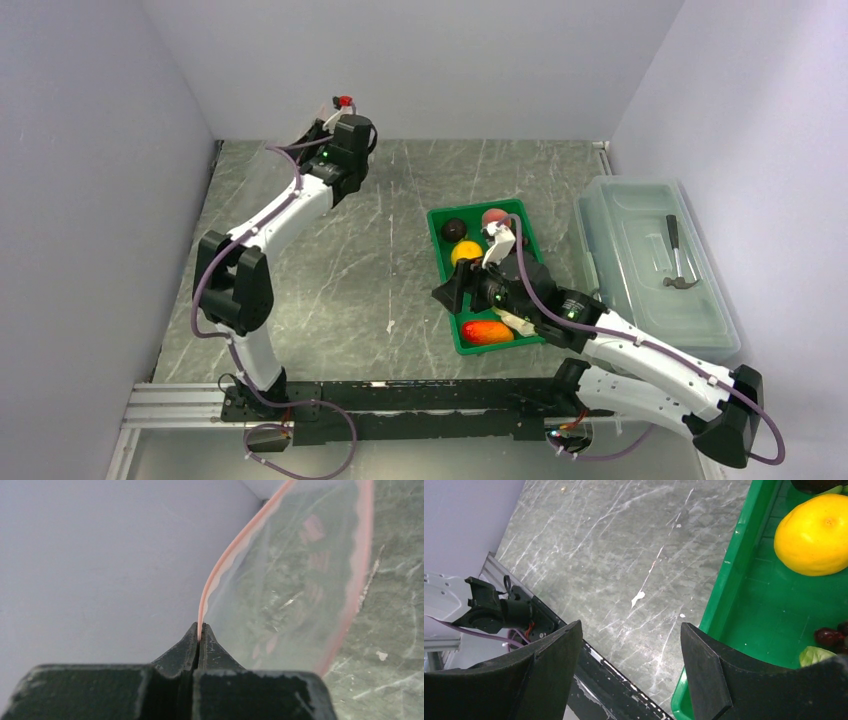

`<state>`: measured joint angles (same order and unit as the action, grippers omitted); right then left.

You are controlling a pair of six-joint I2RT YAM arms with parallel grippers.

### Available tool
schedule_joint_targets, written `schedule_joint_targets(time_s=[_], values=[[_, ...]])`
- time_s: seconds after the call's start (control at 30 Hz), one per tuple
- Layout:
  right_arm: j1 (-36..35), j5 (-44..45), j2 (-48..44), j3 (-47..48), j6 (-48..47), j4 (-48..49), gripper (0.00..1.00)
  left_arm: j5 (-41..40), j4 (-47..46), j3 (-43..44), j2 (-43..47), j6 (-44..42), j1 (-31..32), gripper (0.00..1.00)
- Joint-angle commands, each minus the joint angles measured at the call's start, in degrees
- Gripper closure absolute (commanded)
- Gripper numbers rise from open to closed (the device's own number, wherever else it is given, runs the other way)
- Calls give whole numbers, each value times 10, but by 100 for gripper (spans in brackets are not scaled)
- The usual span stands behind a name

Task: Place the food in the zip-top bag and seal the zipper
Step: Pick up the zipper food storage bag at the corner of the board.

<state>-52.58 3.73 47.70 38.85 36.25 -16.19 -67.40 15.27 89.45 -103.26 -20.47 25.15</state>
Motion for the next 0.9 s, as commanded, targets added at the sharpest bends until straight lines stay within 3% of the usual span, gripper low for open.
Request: schedule_joint_targets(time_s=[0.0, 0.07, 0.23, 0.63, 0.87], values=[[0, -6, -4, 27, 8, 26, 25, -53, -142, -12, 53, -122, 20, 100], [0, -9, -5, 27, 9, 27, 25, -55, -186, -19, 66, -156, 24, 100], [0, -13, -10, 31, 11, 28, 25, -58, -160, -19, 85, -146, 33, 100], [0, -13, -10, 43, 14, 28, 25, -17, 228, 34, 106, 142, 91, 100], [0, -6, -19, 27, 37, 47, 27, 0, 451, 35, 101, 375, 156, 100]])
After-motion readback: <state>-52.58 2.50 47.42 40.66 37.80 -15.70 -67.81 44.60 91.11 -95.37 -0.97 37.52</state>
